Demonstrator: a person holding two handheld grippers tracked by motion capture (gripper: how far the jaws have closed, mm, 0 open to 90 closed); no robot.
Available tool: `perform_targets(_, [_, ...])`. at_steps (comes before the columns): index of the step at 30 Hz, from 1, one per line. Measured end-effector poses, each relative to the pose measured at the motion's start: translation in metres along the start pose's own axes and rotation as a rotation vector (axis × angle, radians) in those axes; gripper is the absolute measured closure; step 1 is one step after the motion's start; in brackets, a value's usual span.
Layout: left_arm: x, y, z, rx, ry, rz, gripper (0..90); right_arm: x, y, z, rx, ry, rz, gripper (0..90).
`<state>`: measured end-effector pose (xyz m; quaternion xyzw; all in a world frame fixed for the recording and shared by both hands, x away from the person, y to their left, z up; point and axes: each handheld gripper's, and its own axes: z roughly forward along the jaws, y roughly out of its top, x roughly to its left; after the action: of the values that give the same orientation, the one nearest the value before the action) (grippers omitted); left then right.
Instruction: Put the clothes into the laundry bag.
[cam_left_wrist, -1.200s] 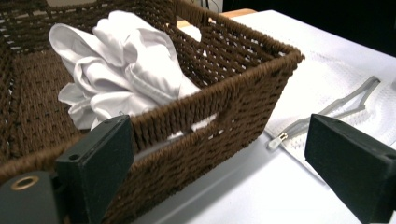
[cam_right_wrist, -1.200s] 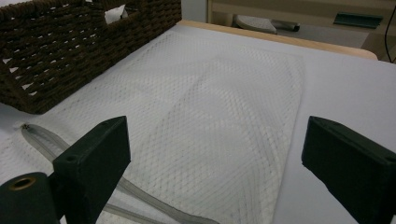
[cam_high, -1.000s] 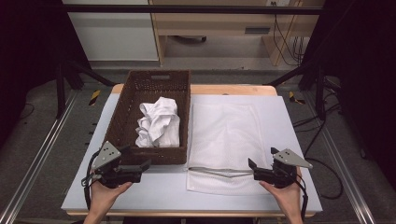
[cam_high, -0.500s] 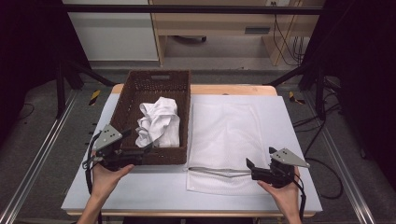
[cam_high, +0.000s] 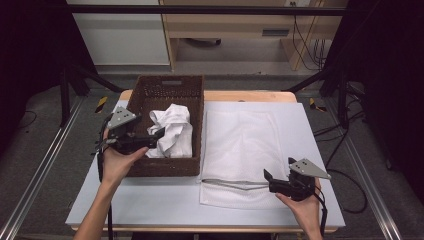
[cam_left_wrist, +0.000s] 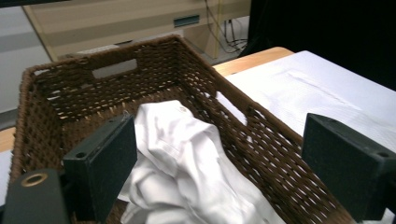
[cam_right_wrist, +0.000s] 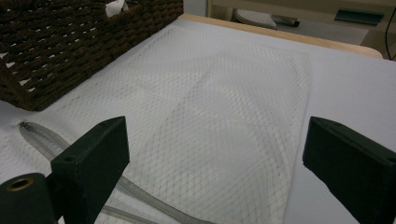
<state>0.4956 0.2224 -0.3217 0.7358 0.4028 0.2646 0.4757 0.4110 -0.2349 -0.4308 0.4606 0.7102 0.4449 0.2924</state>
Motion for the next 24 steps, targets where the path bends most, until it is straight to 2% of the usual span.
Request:
perform_targets(1, [0.004,0.005,0.009,0.022,0.016,0.011,11.3,0.0,0.0,0.001,0.003,-0.002,-0.003,7.8])
perform_targets(3, [0.005,0.008,0.014,0.036,0.025,0.016,11.3,0.001,0.0,0.001,0.006,-0.001,-0.007,7.8])
perform_targets(5, [0.009,0.011,0.025,0.059,0.025,0.008,11.1,0.0,-0.001,0.001,0.006,-0.004,-0.004,7.8])
perform_targets(6, [0.012,0.013,0.035,0.087,0.029,0.006,10.8,0.0,-0.001,0.001,0.006,-0.004,-0.002,7.8])
perform_targets(7, [0.012,0.013,0.035,0.087,0.029,0.006,10.3,0.0,-0.001,0.001,0.006,-0.004,0.0,7.8])
perform_targets(8, [0.015,0.012,0.047,0.121,0.036,0.006,10.2,0.0,0.0,0.0,0.005,-0.003,0.001,7.9])
perform_targets(9, [0.015,0.012,0.047,0.121,0.036,0.006,10.0,0.0,0.0,0.0,0.005,-0.003,0.001,7.9])
perform_targets(10, [0.016,0.009,0.059,0.154,0.044,0.013,9.5,-0.001,0.0,0.0,0.006,-0.003,-0.001,7.8])
perform_targets(11, [0.016,0.009,0.059,0.154,0.044,0.013,9.6,-0.001,-0.001,0.0,0.006,-0.003,0.0,7.8])
perform_targets(13, [0.017,0.005,0.07,0.18,0.052,0.019,9.6,-0.001,-0.001,0.0,0.005,-0.003,-0.001,7.9])
perform_targets(15, [0.02,-0.001,0.083,0.222,0.055,0.022,9.5,-0.001,-0.001,0.001,0.01,0.0,0.002,7.8])
perform_targets(16, [0.02,-0.001,0.083,0.222,0.055,0.022,9.2,-0.001,-0.001,0.001,0.01,-0.001,0.0,7.8])
perform_targets(19, [0.021,-0.009,0.095,0.283,0.073,0.043,9.3,-0.001,-0.002,0.001,0.013,0.0,0.002,7.8])
perform_targets(24, [0.026,-0.017,0.106,0.364,0.097,0.046,7.6,-0.002,-0.002,0.002,0.017,0.002,0.008,7.7])
